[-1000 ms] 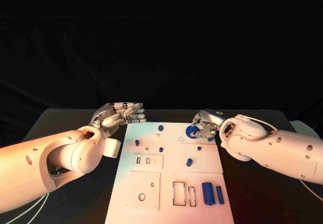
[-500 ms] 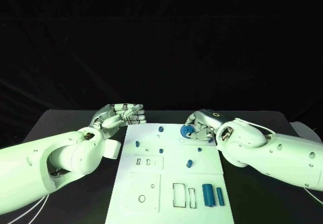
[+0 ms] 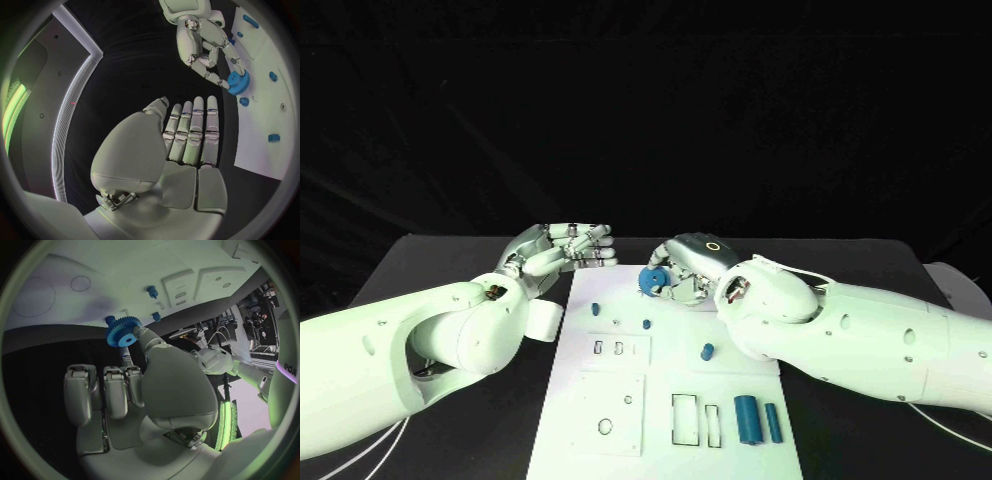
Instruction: Assemble the parts on the task board
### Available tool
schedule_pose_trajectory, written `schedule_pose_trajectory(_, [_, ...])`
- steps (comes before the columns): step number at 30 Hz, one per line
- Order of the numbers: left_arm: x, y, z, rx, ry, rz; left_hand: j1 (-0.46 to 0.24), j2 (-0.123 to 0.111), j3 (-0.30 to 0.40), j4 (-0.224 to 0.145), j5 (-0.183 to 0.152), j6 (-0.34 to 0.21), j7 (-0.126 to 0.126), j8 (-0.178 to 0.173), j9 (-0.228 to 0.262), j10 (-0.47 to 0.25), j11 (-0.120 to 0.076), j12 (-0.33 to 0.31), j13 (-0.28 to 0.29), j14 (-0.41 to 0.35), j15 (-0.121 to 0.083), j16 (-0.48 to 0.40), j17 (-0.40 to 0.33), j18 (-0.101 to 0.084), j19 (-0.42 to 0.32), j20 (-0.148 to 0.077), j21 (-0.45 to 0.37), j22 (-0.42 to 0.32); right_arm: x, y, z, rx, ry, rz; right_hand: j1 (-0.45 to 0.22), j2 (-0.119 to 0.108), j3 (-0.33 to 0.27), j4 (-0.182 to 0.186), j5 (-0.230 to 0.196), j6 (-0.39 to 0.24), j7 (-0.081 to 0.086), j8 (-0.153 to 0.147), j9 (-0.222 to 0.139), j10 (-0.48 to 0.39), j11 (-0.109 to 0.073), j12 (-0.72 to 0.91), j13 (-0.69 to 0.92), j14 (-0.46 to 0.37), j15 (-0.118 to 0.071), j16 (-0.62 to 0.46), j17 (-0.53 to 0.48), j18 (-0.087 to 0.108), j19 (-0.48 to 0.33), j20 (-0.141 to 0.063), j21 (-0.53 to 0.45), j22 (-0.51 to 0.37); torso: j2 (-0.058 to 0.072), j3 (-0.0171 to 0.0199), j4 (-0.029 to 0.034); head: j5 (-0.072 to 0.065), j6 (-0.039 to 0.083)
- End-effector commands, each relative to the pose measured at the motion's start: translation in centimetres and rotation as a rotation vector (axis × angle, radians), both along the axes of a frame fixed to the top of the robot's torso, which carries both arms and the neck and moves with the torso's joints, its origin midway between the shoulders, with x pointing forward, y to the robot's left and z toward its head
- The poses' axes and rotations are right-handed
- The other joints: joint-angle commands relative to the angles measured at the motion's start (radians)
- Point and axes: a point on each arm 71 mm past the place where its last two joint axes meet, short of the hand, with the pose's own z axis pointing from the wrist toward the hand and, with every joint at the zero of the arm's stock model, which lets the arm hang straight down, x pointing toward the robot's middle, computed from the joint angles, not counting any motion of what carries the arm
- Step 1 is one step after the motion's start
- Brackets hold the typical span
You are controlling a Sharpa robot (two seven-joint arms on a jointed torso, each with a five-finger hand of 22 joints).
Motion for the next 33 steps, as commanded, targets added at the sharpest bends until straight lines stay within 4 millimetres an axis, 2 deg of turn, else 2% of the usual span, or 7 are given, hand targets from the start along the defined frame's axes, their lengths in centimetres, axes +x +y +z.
schedule_pose_trajectory(1, [-0.1,-0.3,0.1,-0.01,-0.005,-0.021,0.007,-0.006,0.005,0.001,0.002,0.002,0.002,-0.005,-0.001,0.005,0.003,-0.004,-0.001,0.005,0.005,-0.001,-0.001,0.013,0.004,0.0,-0.007,-0.001,0.3,0.7,-0.3,-0.028,-0.017,-0.005,-0.006,0.004,0.008,0.002,0.004,0.056,-0.057,0.041,0.081,0.04,-0.007,0.005,0.174,0.096,-0.009,0.003,0.228,-0.013,0.029,-0.004,0.002,0.155,0.002,0.0,0.0002,0.0,0.002])
schedule_pose_trajectory(5, [-0.1,-0.4,0.2,-0.011,-0.005,-0.023,0.007,-0.006,0.005,0.001,0.002,0.002,0.002,-0.005,-0.001,0.005,0.003,-0.004,-0.001,0.005,0.005,-0.001,-0.001,0.013,0.004,0.0,-0.007,-0.001,0.5,1.9,-0.8,-0.042,-0.004,-0.001,-0.009,0.003,0.011,0.002,0.004,0.055,-0.057,0.04,0.082,0.037,-0.007,0.003,0.171,0.096,-0.009,0.002,0.225,-0.012,0.027,-0.004,0.0,0.153,0.001,0.0007,-0.0022,0.004,0.0])
schedule_pose_trajectory(12, [-0.1,-0.5,0.2,-0.012,-0.005,-0.027,0.007,-0.006,0.005,0.001,0.002,0.002,0.003,-0.006,-0.001,0.006,0.004,-0.005,-0.001,0.005,0.005,-0.002,-0.001,0.013,0.004,0.0,-0.007,-0.001,0.9,2.9,-1.8,-0.062,0.018,-0.001,-0.012,0.002,0.014,0.002,0.001,0.053,-0.056,0.039,0.083,0.036,-0.007,0.001,0.169,0.096,-0.008,0.002,0.225,-0.012,0.027,-0.005,0.0,0.153,0.002,0.001,0.0012,0.003,0.001])
schedule_pose_trajectory(19, [-0.1,-0.6,0.2,-0.013,-0.004,-0.029,0.007,-0.006,0.005,0.001,0.002,0.002,0.003,-0.006,-0.001,0.006,0.004,-0.005,-0.001,0.005,0.005,-0.002,-0.001,0.013,0.004,0.0,-0.007,-0.001,0.9,3.6,-2.6,-0.075,0.045,0.009,-0.015,0.001,0.018,0.001,-0.004,0.052,-0.056,0.038,0.085,0.036,-0.006,0.001,0.169,0.095,-0.008,0.001,0.224,-0.012,0.026,-0.004,-0.001,0.151,0.001,0.0009,-0.0029,0.007,-0.004])
schedule_pose_trajectory(33, [-0.2,-0.6,0.2,-0.012,-0.002,-0.03,0.008,-0.008,0.006,0.0,0.001,0.001,0.005,-0.009,-0.001,0.005,0.005,-0.008,-0.001,0.005,0.006,-0.005,-0.001,0.013,0.004,0.0,-0.008,-0.003,1.5,3.4,-3.1,-0.095,0.071,-0.016,-0.023,-0.003,0.024,0.0,-0.011,0.046,-0.053,0.033,0.088,0.03,-0.004,-0.006,0.161,0.095,-0.007,0.0,0.221,-0.01,0.023,-0.004,-0.005,0.147,0.001,0.0015,-0.003,0.003,-0.004])
